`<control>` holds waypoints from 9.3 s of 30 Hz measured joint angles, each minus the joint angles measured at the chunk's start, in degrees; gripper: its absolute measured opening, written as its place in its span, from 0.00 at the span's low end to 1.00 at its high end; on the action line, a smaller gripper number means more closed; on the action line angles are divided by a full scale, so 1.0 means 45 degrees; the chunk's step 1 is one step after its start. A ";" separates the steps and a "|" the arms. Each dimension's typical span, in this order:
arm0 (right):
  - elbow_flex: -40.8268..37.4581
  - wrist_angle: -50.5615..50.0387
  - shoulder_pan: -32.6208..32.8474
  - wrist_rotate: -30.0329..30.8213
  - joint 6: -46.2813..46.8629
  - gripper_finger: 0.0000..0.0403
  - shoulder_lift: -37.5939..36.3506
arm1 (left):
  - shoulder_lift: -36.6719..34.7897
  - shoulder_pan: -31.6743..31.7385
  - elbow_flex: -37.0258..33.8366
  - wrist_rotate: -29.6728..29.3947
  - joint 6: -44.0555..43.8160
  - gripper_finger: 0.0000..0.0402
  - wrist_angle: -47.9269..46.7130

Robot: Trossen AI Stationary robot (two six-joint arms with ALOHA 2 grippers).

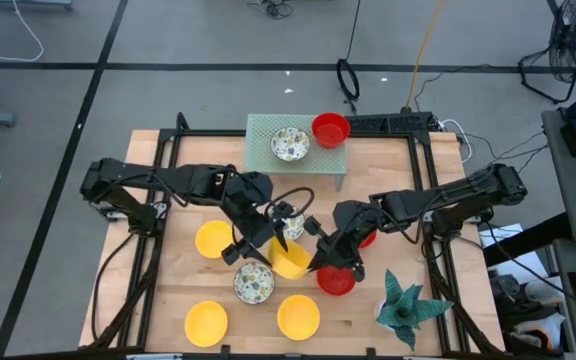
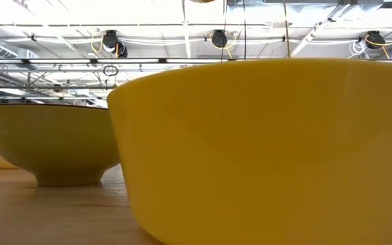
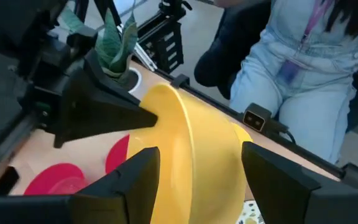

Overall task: Pick & Place Mini bowls
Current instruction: Put the yellow bowl on the shelf, then stack the red bowl on top of the red bowl on the shelf, then stack the white bowl on top of the white bowl on the shelf

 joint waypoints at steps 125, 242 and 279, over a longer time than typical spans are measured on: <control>-0.1335 -0.3570 -0.6024 0.8374 0.5991 0.50 -0.4012 | 0.1055 0.8704 0.0015 -0.7756 -0.4939 0.31 -0.1434; -0.3690 0.4022 -0.8876 0.6733 0.5643 0.06 -0.1112 | -0.0194 0.2249 0.0005 -0.6211 -0.8356 0.42 -0.2085; -0.3686 0.1634 -0.4333 0.6744 0.5922 0.36 -0.5042 | -0.0029 -0.0092 -0.3386 -0.6108 -0.7191 0.43 0.0917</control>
